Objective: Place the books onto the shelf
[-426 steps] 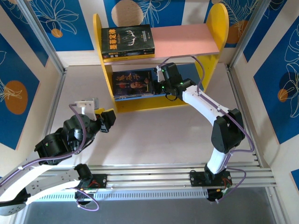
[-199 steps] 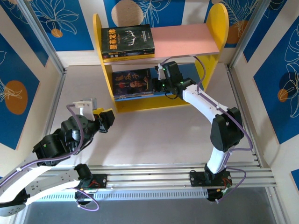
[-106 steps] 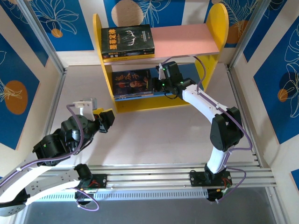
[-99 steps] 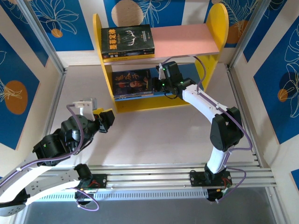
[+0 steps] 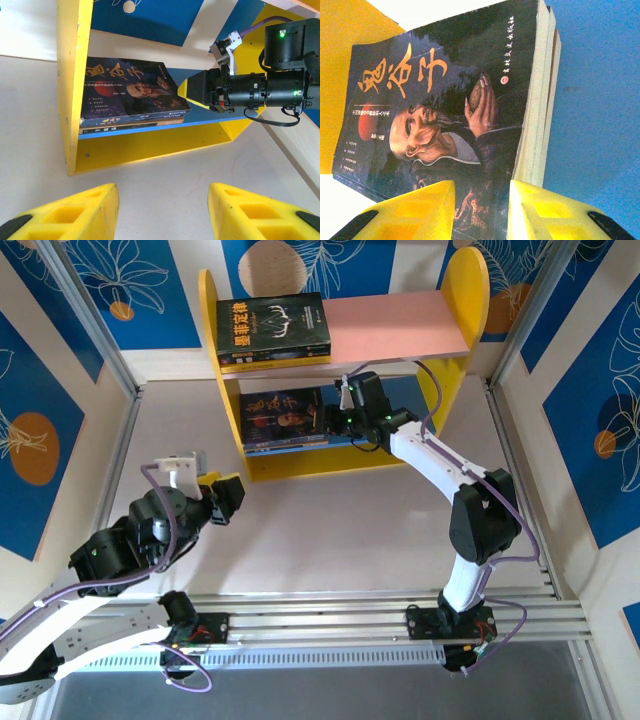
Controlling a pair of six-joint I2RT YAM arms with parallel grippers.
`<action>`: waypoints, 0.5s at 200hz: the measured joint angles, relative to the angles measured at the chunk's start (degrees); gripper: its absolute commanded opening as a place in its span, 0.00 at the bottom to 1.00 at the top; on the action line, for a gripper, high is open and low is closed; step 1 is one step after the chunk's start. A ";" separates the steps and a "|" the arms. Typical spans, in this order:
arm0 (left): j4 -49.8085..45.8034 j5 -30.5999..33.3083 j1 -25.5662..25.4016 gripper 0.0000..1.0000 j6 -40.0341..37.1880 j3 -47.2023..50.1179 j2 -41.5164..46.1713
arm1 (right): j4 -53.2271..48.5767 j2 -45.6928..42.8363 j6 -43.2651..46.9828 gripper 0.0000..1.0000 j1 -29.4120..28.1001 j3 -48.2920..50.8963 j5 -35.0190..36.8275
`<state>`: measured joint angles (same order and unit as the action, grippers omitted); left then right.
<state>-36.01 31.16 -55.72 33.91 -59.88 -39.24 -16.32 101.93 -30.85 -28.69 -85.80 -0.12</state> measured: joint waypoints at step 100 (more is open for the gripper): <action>-0.48 0.00 0.00 0.51 0.00 0.07 0.20 | 4.85 -1.44 -2.32 0.35 0.15 3.82 -0.55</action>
<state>-36.49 31.16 -55.72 33.91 -59.81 -39.05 -11.46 100.49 -33.17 -28.53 -81.97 -0.67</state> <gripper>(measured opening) 0.509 0.351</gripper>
